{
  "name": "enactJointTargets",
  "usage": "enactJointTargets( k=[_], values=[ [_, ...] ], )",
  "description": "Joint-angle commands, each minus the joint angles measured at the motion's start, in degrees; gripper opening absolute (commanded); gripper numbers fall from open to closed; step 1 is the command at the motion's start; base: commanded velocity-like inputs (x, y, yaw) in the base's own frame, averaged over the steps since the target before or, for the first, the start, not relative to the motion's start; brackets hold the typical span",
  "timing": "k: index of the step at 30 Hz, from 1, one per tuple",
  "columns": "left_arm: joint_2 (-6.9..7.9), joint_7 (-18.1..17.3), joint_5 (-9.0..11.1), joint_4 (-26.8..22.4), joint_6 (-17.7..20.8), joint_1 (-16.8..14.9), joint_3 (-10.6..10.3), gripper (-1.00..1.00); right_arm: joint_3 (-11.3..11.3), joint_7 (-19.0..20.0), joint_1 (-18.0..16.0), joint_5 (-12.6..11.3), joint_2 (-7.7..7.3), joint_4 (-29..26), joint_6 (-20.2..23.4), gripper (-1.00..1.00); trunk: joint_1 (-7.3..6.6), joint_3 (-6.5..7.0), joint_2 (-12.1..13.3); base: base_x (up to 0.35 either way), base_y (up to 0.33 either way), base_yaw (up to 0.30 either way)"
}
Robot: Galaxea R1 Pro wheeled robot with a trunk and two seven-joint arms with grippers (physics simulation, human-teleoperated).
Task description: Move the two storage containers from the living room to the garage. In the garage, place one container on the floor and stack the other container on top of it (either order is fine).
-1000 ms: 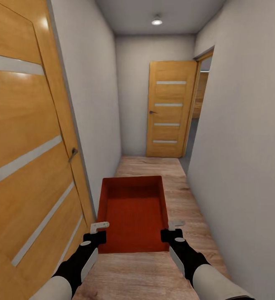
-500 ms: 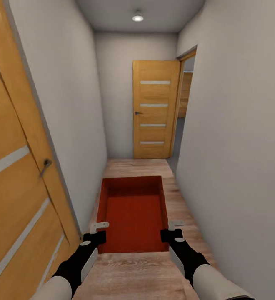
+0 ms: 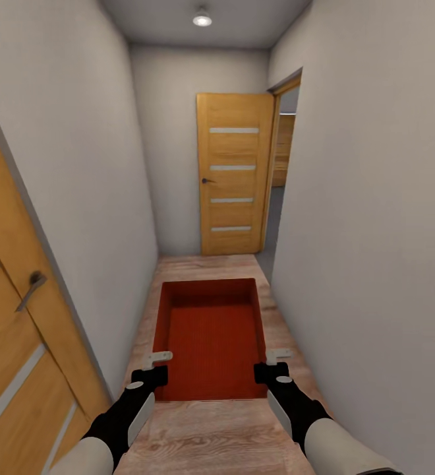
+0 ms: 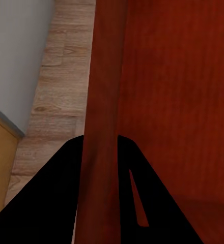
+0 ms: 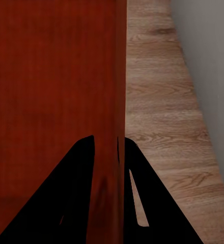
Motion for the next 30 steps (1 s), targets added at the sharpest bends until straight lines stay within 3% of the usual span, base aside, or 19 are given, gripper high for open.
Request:
enactJointTargets(
  k=[1, 30],
  values=[
    [0.04, 1.21, 1.79, -0.25, -4.58, -0.07, 0.84, -1.00, -0.31, -0.35, -0.01, -1.50, 0.01, -0.06, 0.35, -1.00, 0.07, -0.13, -0.13, 0.323, 0.000, 0.000],
    [0.12, 1.21, 1.79, -0.25, -4.58, -0.07, 0.84, -1.00, -0.31, -0.35, -0.04, -1.50, 0.01, -0.06, 0.42, -1.00, 0.07, -0.13, -0.13, 0.323, 0.000, 0.000]
  ],
)
